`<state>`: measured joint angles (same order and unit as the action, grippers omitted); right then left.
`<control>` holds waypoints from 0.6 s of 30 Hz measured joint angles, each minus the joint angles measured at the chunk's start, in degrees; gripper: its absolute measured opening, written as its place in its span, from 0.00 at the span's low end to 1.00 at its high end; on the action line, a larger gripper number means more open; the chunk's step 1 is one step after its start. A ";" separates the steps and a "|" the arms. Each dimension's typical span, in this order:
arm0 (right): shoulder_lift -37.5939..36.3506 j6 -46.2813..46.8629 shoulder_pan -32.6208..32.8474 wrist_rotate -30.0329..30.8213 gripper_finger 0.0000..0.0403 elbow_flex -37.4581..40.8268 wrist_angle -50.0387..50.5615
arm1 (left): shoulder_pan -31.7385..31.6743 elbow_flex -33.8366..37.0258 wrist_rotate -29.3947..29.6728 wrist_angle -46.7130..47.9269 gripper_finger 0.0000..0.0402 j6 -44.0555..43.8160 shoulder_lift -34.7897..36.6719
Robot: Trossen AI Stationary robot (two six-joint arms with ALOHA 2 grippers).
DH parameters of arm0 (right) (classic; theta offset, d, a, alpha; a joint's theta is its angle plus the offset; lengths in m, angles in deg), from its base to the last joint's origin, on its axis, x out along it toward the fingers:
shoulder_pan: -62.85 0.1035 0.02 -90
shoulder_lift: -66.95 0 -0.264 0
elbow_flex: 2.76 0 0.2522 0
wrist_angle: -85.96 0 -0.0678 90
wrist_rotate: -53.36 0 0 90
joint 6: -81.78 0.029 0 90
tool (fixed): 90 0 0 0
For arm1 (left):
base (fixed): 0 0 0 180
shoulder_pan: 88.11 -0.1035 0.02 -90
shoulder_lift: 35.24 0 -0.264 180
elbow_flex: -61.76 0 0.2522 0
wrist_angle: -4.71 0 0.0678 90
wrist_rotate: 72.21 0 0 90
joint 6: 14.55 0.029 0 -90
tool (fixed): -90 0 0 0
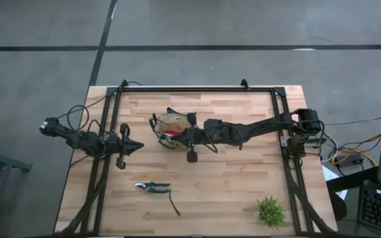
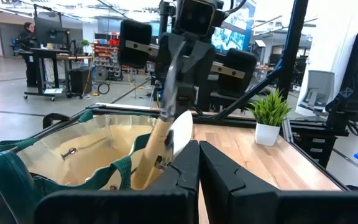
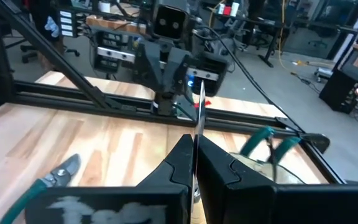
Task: Pick & Place Garden tools in Gardening bag
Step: Put the trowel into the gardening bag
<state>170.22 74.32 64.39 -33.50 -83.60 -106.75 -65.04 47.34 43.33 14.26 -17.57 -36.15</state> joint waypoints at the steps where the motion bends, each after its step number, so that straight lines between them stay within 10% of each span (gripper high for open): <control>1: 0.00 0.04 -0.24 0.00 0.02 0.10 0.08 | 0.00 0.00 0.00 0.01 0.03 0.00 0.00; 18: 0.00 1.51 -0.96 2.97 0.10 0.36 2.51 | 0.00 0.00 0.00 0.01 0.03 0.00 0.00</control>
<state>170.22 75.83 63.42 -30.53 -83.24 -104.24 -65.04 47.34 43.33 14.27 -17.57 -36.15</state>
